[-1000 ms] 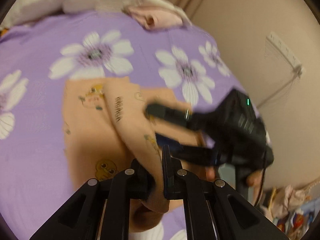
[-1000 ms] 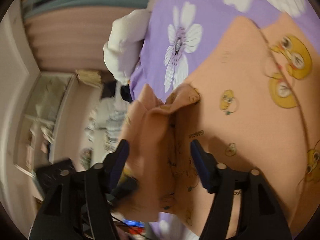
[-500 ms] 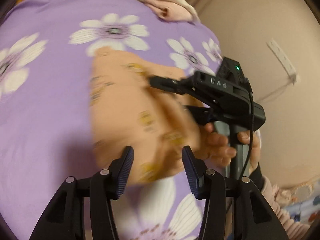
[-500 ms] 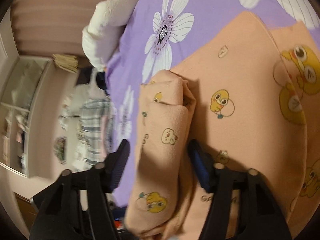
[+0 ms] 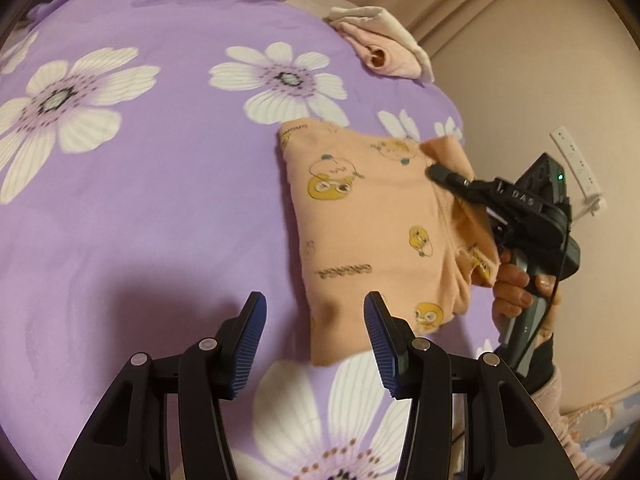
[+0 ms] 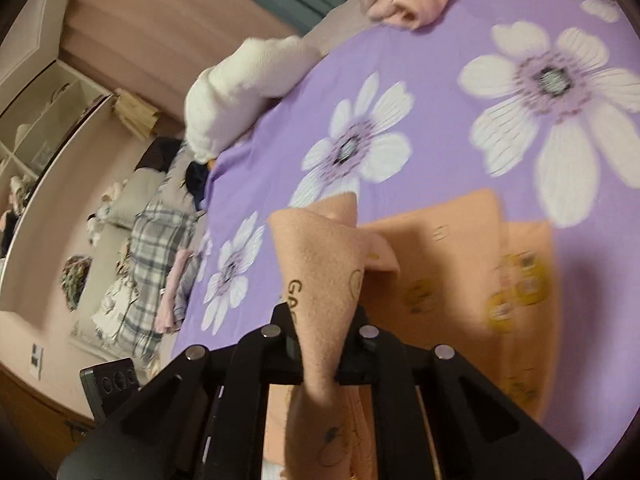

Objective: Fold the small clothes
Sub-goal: 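Grasp the lifted shirt edge with the right gripper while the left gripper opens, then fold the held shirt edge over the shirt body with the right gripper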

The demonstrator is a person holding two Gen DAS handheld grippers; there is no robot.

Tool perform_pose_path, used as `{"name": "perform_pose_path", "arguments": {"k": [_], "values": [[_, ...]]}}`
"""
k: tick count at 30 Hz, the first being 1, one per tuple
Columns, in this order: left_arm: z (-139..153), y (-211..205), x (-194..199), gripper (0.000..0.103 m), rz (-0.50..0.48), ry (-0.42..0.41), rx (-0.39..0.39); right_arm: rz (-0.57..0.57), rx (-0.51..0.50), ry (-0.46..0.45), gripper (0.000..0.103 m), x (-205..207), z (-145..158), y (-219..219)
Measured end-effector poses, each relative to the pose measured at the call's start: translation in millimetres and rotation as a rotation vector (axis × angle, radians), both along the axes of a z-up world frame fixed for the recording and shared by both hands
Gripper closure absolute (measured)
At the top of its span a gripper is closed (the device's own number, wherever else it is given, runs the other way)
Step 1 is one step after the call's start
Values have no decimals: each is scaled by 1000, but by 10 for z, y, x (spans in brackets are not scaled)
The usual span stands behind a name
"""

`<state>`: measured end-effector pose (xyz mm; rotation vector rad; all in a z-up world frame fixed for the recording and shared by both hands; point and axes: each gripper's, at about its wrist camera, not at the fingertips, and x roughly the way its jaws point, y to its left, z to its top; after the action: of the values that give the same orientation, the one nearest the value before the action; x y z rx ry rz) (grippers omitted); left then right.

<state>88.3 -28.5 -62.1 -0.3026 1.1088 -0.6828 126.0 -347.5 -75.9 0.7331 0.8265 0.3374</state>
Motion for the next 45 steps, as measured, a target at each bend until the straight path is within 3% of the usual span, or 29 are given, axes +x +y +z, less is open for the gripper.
{"name": "perform_pose_path", "arguments": {"k": [5, 12, 17, 20, 24, 31, 35, 38, 42, 45], "values": [[-27, -337, 154, 54, -43, -7, 11, -55, -3, 54, 93, -74, -243, -263], [49, -783, 268, 54, -106, -83, 42, -72, 15, 95, 90, -105, -449, -420], [-60, -992, 317, 54, -129, -106, 112, -125, -26, 107, 89, -194, -490, -621], [-147, -1039, 325, 54, -141, -106, 147, -213, -139, 112, 89, -314, -410, -774], [-134, -1034, 313, 54, -139, -116, 155, -287, -278, 52, 89, -492, -178, -875], [16, -1093, 428, 54, -109, -173, 136, -46, -313, -99, 89, -735, 20, -314], [12, -1160, 687, 54, -65, -217, 138, 37, -414, -92, 90, -834, -101, -21], [-158, -1211, 929, 62, -51, -166, 143, 44, -509, -49, 90, -885, -266, 17], [-459, -1292, 1156, 62, -42, -93, 179, 55, -476, -20, 90, -1022, -435, -49], [-438, -1301, 1187, 62, -33, -103, 170, 54, -450, -17, 90, -1116, -437, -77]]}}
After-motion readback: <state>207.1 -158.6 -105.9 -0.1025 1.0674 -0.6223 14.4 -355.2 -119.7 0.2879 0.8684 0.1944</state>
